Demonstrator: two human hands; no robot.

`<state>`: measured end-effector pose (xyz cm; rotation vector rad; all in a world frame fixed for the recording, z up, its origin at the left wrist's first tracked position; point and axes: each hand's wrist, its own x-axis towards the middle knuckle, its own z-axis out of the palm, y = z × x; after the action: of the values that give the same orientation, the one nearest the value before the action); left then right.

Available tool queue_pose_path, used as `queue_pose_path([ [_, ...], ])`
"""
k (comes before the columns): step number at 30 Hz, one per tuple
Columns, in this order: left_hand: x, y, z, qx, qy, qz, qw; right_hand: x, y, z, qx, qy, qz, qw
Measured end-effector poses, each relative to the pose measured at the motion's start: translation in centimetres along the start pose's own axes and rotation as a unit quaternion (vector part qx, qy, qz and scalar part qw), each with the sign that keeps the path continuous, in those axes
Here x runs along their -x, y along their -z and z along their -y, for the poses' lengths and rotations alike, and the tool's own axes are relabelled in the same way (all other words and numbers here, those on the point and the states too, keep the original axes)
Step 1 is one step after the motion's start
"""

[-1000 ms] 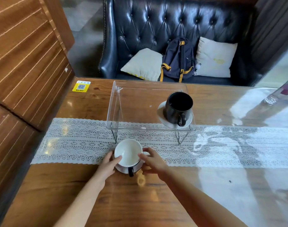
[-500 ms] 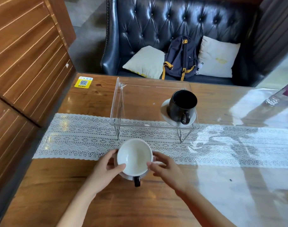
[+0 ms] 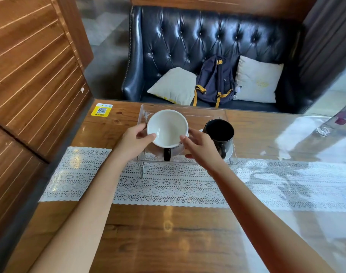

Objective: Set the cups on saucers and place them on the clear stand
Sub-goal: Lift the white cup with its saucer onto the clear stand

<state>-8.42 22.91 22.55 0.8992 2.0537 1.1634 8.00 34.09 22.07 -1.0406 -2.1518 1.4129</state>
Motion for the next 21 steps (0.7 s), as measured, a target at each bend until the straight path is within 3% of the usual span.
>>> queue_pose_path([
  [7, -2.1, 0.1, 1.6, -0.042, 0.016, 0.011, 0.999, -1.6, -1.0, -1.2, 0.013, -0.059, 0.026, 0.998],
  [17, -1.6, 0.1, 2.4, -0.061, 0.054, 0.061, 0.995, -2.7, -1.7, -1.3, 0.067, -0.065, 0.058, 0.994],
  [21, -1.3, 0.2, 1.8, -0.030, 0.122, 0.120, 0.985, -2.8, -1.6, -1.2, 0.084, -0.057, 0.066, 0.993],
])
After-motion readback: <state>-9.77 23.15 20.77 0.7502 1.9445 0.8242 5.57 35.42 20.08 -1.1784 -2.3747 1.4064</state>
